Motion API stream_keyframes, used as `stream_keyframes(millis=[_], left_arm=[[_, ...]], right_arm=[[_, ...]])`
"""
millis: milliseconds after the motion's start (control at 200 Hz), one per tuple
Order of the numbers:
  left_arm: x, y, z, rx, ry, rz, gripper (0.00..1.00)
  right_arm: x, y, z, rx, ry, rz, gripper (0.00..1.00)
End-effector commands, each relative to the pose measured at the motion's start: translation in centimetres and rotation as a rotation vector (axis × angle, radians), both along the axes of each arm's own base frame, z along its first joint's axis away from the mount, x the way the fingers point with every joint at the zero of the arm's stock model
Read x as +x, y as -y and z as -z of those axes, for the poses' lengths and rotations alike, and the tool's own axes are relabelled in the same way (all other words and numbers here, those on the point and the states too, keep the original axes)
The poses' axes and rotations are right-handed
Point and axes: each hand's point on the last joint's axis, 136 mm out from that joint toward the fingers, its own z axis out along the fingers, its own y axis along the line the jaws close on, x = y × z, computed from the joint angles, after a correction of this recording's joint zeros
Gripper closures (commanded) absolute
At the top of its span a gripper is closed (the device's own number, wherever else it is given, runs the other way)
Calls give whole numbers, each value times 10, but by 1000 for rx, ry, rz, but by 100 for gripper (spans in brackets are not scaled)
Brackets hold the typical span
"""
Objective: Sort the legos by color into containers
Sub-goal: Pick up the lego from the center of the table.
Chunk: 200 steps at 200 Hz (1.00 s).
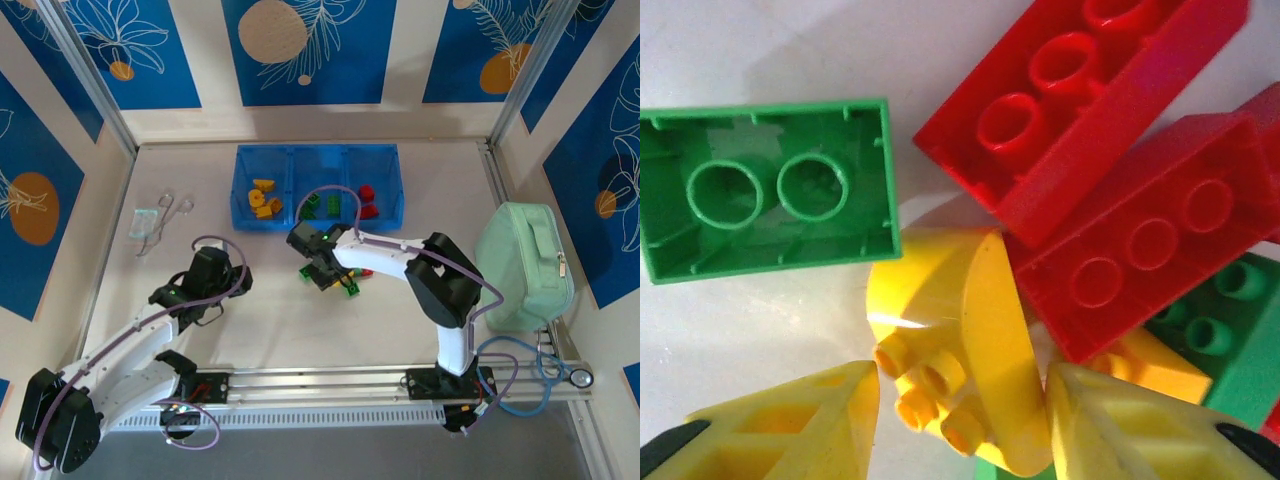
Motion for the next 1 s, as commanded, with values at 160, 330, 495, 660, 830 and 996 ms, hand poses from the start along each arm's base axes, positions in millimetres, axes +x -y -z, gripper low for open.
stream_keyframes(millis=[160,330,495,660,830,996], left_arm=[[-5,-4,6,17,-14,-9,37],[-5,-4,5,16,-10,-9,37],[-7,-5,7,20,-12,-9,37],[-9,-8,4,21,-3,-12,37],[-10,-6,5,9,0,-7,37],[-13,1,3,-36,-5,-2,38]], right_arm=[[-15,-5,9,-30,-43,-19,52],[-16,-10,8,-19,-38,-20,60],[-18,-14,5,-6,-35,-19,64],[-18,-20,-17,53,-11,-20,65],[-7,-32,-58,161,40,-26,64],[17,-53,-99,298,77,-18,64]])
